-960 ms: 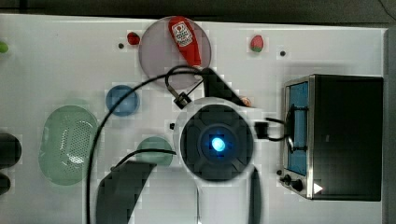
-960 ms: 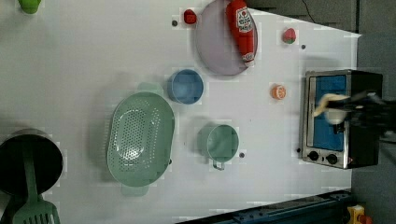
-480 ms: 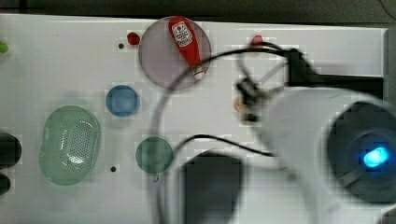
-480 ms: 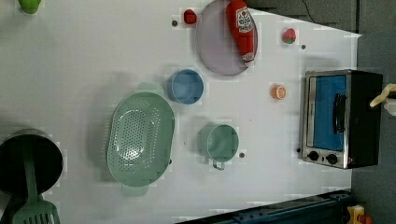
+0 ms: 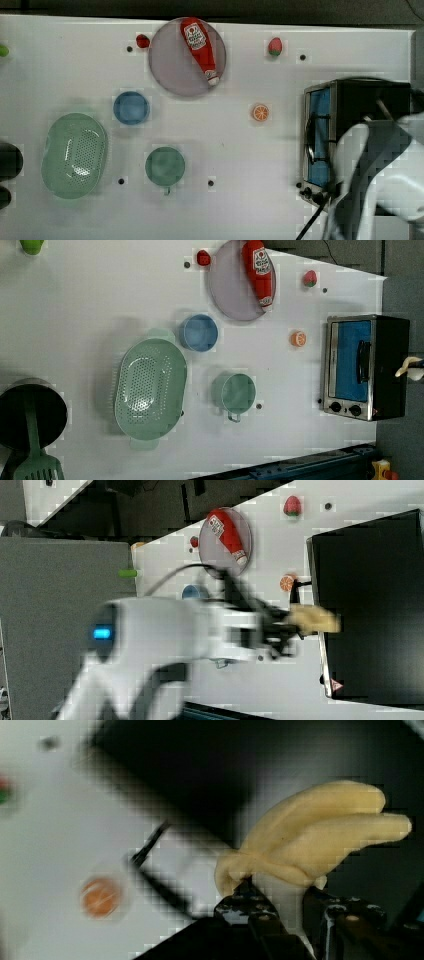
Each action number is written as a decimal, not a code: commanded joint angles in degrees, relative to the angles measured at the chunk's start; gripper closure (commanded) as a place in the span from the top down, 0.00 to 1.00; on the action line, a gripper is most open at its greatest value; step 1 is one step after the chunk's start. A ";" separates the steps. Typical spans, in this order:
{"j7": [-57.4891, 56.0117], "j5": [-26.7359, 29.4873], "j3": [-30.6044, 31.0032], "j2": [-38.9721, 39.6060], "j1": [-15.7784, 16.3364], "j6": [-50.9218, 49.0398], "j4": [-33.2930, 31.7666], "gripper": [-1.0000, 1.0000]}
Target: Pick banana from table and place on oven.
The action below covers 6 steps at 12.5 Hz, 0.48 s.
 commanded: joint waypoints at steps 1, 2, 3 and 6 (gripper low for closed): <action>-12.25 0.75 -1.62 2.72 0.80 1.71 4.72 0.24; -13.71 0.75 -2.45 4.51 0.78 1.92 5.41 0.24; -14.54 0.75 -3.08 5.96 0.77 2.61 5.81 0.28; -17.14 0.76 -3.46 7.78 0.72 5.60 5.89 0.60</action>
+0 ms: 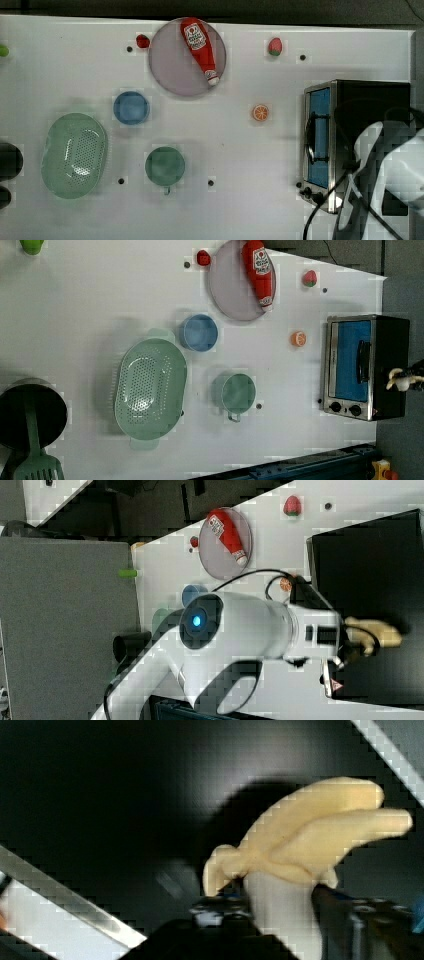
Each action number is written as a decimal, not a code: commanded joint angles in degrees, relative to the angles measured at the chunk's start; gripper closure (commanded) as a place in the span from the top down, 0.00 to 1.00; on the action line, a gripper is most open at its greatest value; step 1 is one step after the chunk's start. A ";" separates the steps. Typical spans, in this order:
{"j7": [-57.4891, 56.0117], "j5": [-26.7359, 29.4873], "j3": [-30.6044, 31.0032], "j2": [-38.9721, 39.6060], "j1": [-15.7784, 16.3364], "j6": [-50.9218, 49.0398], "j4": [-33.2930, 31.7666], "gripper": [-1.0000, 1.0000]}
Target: Pick banana from table and place on oven.
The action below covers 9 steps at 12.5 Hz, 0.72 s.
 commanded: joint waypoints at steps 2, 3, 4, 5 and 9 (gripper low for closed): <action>-6.06 1.16 0.21 -2.50 3.30 1.00 4.19 0.83; -6.07 1.15 0.23 -2.61 3.31 0.92 4.31 0.94; -6.20 1.07 0.49 -3.05 3.49 0.48 4.56 1.00; -6.21 1.06 1.02 -4.00 4.02 -0.71 4.91 1.00; -0.81 1.42 6.83 -12.01 7.58 -13.08 5.76 1.00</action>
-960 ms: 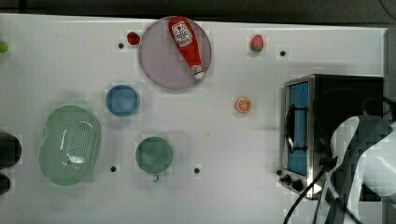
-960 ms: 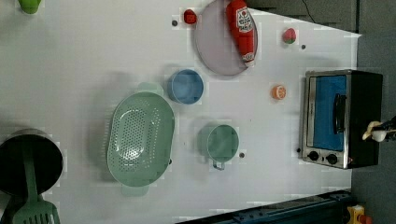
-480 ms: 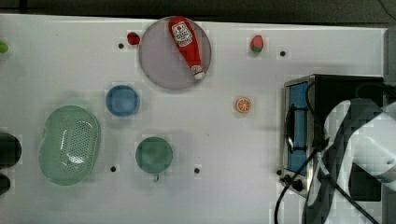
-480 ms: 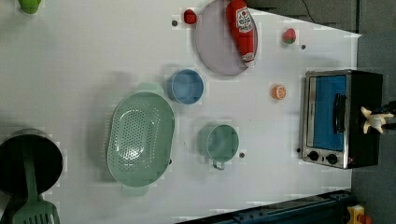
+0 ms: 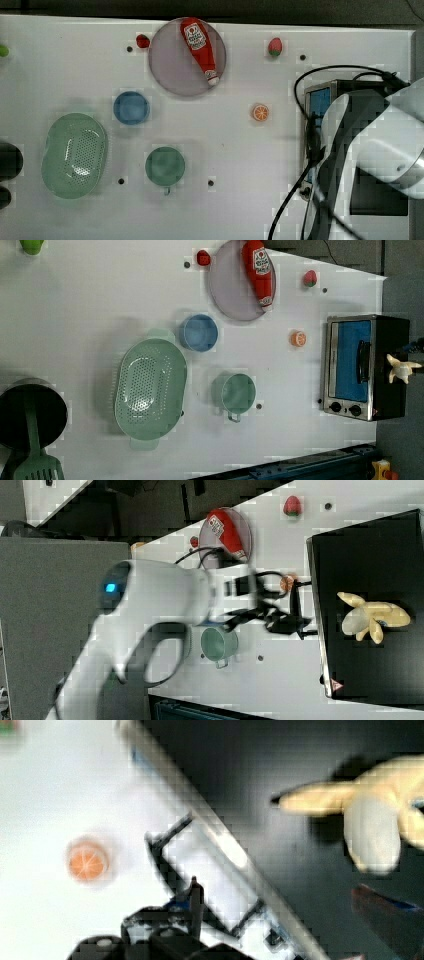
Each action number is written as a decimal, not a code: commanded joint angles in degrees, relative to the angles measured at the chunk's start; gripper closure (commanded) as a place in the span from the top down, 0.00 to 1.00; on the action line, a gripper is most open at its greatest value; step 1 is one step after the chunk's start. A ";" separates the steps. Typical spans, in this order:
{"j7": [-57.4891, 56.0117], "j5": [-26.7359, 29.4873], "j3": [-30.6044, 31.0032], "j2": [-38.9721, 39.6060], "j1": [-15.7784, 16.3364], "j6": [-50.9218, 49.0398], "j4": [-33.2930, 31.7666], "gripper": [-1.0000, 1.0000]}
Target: Pick banana from table and place on oven.
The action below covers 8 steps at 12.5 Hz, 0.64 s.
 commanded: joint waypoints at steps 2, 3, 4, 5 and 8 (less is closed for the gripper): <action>14.99 1.48 5.02 -11.51 4.95 -7.93 1.57 1.00; 21.36 1.45 7.26 -13.79 5.65 -9.58 1.24 1.00; 27.34 1.45 9.59 -16.02 6.20 -10.69 0.56 1.00; 33.48 1.44 12.19 -18.26 6.67 -10.93 -0.49 1.00; 49.41 1.26 19.97 -23.93 7.15 -11.10 -4.64 1.00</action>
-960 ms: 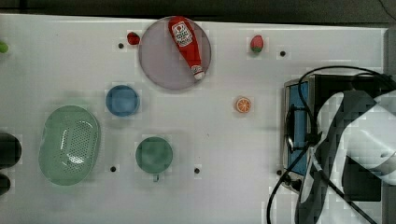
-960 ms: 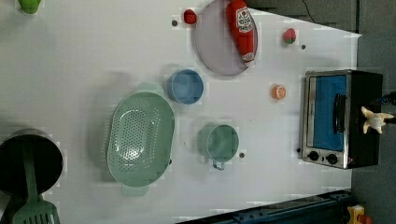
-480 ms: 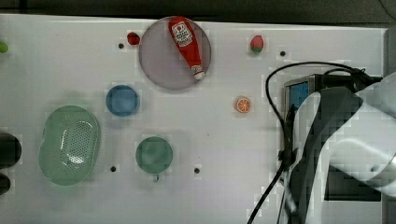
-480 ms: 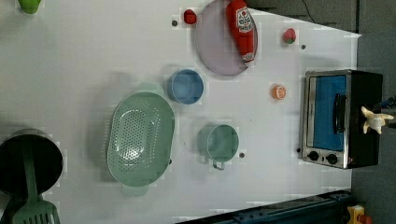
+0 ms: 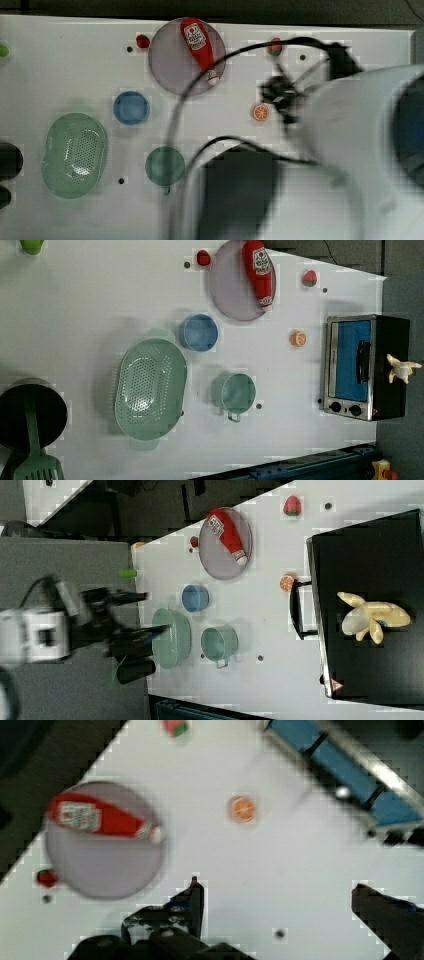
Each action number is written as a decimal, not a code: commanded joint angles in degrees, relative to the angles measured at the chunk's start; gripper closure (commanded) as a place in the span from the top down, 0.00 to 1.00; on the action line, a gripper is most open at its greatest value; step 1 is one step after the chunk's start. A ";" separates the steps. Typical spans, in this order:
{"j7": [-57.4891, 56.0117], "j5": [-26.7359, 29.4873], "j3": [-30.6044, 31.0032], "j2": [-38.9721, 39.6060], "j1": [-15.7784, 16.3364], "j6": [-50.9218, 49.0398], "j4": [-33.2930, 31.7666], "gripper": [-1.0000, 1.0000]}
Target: Pick banana from table and place on oven.
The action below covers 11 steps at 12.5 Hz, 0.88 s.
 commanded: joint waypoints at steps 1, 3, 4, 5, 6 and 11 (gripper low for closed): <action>18.54 -0.14 5.07 -3.10 1.99 -1.31 -5.31 1.00; 19.47 -0.07 7.22 -5.16 1.99 -2.95 -6.51 1.00; 19.48 -0.07 7.55 -5.80 1.99 -3.35 -6.72 1.00; 19.47 -0.07 7.51 -6.29 1.96 -3.34 -6.92 1.00; 19.47 -0.10 7.41 -6.53 1.93 -3.33 -6.96 1.00; 19.47 -0.11 7.37 -6.36 1.86 -3.20 -7.04 1.00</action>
